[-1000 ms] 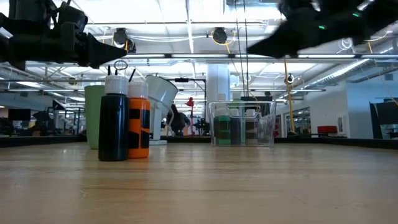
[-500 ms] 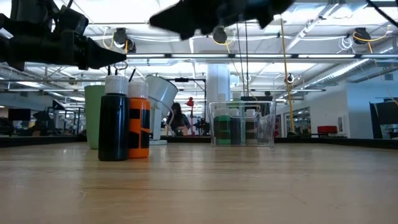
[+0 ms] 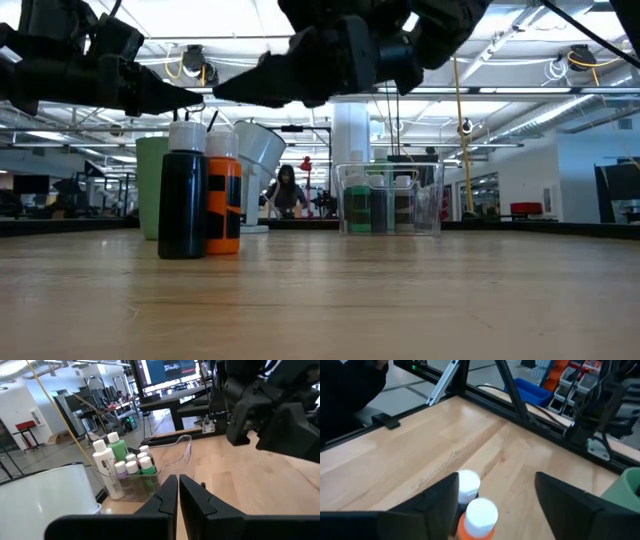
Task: Pick & Place Paint Supplies
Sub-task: Put the orange paint bottle into the transparent bin
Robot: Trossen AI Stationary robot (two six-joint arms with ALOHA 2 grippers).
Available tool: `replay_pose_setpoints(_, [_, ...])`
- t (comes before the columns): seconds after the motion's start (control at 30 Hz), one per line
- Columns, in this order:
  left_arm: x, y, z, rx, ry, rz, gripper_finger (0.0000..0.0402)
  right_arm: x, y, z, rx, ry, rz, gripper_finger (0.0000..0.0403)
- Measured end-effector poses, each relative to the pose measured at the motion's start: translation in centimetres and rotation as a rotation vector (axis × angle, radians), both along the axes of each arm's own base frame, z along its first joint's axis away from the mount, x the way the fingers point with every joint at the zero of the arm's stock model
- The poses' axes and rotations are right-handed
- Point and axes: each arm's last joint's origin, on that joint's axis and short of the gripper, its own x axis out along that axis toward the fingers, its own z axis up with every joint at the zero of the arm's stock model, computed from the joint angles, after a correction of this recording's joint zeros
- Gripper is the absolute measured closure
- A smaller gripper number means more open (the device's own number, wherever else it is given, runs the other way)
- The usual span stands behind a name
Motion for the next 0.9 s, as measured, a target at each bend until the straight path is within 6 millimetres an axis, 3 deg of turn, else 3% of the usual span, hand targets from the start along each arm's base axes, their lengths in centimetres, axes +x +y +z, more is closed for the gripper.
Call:
replay_pose_setpoints(0.2, [0.0,0.1,0.0,-0.001,0.002,0.028,0.0395,-0.9,0.1,-1.5,0.017,0.017,-0.002,0.0111])
replay_pose_setpoints(0.63, [0.0,0.1,-0.1,0.001,0.009,0.029,0.0377,-0.2,0.0,-4.1,0.056,0.004,-0.054,0.012])
replay_pose_setpoints(0.8, [0.0,0.1,-0.1,0.0,0.016,0.029,0.0376,0.0,0.0,-3.8,0.074,-0.025,-0.053,0.0124])
replay_pose_setpoints(0.9, [0.0,0.1,-0.1,0.002,0.016,0.029,0.0376,0.1,0.0,-5.3,0.081,0.024,-0.061,0.0124])
